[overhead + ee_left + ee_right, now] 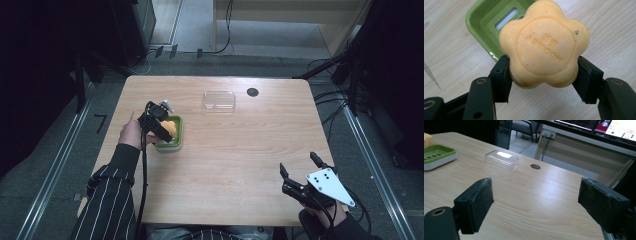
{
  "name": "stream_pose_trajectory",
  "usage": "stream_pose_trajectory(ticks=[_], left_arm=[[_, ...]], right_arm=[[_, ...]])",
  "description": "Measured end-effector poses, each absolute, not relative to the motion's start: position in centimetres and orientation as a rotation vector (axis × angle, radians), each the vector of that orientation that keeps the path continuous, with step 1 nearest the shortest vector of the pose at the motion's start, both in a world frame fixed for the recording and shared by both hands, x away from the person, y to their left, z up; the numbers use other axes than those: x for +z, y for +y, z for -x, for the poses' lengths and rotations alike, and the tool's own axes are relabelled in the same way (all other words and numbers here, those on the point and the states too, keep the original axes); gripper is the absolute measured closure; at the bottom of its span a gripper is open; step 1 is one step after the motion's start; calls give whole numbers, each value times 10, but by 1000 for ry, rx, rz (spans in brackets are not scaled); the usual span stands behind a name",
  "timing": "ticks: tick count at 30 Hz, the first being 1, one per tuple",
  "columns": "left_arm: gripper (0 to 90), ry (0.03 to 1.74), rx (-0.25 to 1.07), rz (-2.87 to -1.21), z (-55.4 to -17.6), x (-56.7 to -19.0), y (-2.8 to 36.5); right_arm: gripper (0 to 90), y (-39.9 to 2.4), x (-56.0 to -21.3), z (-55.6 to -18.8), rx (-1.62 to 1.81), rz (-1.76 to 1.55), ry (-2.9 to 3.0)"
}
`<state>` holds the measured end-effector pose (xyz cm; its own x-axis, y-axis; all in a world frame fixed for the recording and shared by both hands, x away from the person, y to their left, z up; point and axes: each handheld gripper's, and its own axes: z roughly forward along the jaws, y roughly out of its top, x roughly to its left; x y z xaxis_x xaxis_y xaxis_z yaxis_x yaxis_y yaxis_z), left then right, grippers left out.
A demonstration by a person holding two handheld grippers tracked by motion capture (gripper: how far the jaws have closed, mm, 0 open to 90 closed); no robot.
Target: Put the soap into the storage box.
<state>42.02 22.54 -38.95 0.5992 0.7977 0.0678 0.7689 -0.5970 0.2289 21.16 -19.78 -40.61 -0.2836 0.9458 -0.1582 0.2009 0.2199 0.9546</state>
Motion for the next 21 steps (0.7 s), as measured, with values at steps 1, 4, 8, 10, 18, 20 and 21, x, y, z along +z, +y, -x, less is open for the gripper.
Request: stream_pose_trajectory(ticks=[1,4,8,10,18,20,21], left_arm=[[399,1307,246,-2654,-422,-390,225],[399,1305,240,-2669,-425,-393,224],[399,1303,241,-2677,-429,-397,223],[399,1301,241,-2681,-431,-398,223],[399,1316,247,-2688,-438,-405,226],[399,1320,246,-2684,-439,-407,227],[399,1321,243,-2684,-440,-408,227]], right_arm=[[134,-198,-406,-212,1132,-1086,1665],[134,-198,-406,-212,1131,-1089,1664],[134,-198,-406,-212,1131,-1090,1663],[134,-198,-406,-212,1131,-1089,1663],[134,-199,-406,-212,1131,-1087,1663],[134,-199,-406,-212,1130,-1086,1661],[134,-198,-406,-212,1131,-1087,1663]])
